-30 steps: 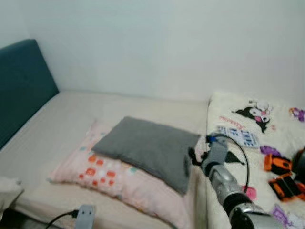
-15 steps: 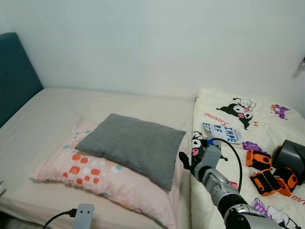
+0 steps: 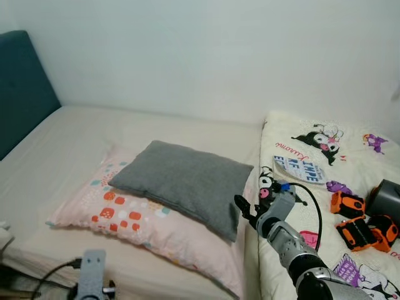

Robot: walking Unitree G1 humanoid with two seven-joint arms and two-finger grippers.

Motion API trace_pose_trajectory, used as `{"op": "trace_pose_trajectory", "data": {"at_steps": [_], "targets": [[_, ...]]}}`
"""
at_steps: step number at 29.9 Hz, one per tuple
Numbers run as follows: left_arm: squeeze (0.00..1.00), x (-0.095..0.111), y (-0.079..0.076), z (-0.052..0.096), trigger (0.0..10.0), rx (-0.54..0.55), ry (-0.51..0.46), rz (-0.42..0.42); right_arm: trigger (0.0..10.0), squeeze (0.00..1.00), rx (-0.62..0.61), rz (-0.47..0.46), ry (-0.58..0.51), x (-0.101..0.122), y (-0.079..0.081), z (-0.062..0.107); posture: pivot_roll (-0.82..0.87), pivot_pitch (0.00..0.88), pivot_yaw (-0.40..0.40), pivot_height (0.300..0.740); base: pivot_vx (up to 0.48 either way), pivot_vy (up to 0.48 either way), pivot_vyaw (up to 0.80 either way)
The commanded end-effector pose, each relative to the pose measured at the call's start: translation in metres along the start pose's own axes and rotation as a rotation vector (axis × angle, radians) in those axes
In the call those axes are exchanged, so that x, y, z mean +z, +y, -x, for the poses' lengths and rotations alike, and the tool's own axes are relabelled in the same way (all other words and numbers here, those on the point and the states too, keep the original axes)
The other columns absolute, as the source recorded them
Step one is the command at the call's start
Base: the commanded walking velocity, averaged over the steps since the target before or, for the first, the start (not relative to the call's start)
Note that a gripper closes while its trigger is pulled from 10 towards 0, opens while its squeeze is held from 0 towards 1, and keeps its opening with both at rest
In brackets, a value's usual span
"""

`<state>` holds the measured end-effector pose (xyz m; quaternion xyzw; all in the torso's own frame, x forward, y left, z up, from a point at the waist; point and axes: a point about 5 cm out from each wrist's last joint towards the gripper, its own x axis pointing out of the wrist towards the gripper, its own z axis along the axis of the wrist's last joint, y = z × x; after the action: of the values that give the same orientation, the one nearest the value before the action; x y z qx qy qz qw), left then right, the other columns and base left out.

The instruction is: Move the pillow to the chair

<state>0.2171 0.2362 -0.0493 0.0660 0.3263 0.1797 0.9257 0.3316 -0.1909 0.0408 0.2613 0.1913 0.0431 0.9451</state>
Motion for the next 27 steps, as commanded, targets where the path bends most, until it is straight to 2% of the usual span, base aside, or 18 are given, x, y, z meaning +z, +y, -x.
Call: {"op": "trace_pose_trajectory", "data": {"at_steps": [1, 8, 13, 18, 22, 23, 25, 27], "targets": [[0.00, 0.000, 0.009, -0.001, 10.0, 0.025, 0.000, 0.008, 10.0, 0.00, -0.013, -0.029, 0.006, -0.003, -0.006, 0.003, -0.12, 0.041, 0.028, 0.630, 0.000, 0.000, 0.00], [0.00, 0.002, 0.012, -0.002, 10.0, 0.028, -0.020, 0.010, 10.0, 0.00, 0.005, -0.100, -0.091, 0.015, -0.009, 0.004, -0.11, 0.056, 0.045, 0.620, 0.000, 0.000, 0.00], [0.00, 0.001, 0.014, -0.001, 10.0, 0.023, -0.026, -0.006, 10.0, 0.00, 0.130, -0.219, -0.194, 0.035, 0.004, -0.001, -0.10, 0.065, 0.059, 0.620, 0.000, 0.000, 0.00], [0.00, -0.002, 0.017, 0.000, 10.0, 0.022, -0.025, -0.020, 10.0, 0.00, 0.224, -0.263, -0.240, 0.044, 0.019, -0.005, -0.08, 0.070, 0.066, 0.620, 0.000, 0.000, 0.00], [0.00, -0.003, 0.020, 0.000, 10.0, 0.025, -0.028, -0.029, 10.0, 0.00, 0.185, -0.264, -0.225, 0.043, 0.022, -0.008, -0.06, 0.077, 0.070, 0.620, 0.000, 0.000, 0.00], [0.00, -0.004, 0.021, 0.001, 10.0, 0.027, -0.032, -0.033, 10.0, 0.00, 0.075, -0.233, -0.175, 0.038, 0.020, -0.011, -0.06, 0.077, 0.070, 0.620, 0.000, 0.000, 0.00], [0.00, -0.004, 0.021, 0.001, 10.0, 0.027, -0.032, -0.033, 10.0, 0.00, 0.075, -0.233, -0.175, 0.038, 0.020, -0.011, -0.06, 0.077, 0.070, 0.620, 0.000, 0.000, 0.00], [0.00, -0.006, 0.023, 0.001, 10.0, 0.030, -0.033, -0.033, 10.0, 0.00, 0.014, -0.211, -0.142, 0.033, 0.019, -0.013, -0.04, 0.089, 0.067, 0.620, 0.000, 0.000, 0.00]]}}
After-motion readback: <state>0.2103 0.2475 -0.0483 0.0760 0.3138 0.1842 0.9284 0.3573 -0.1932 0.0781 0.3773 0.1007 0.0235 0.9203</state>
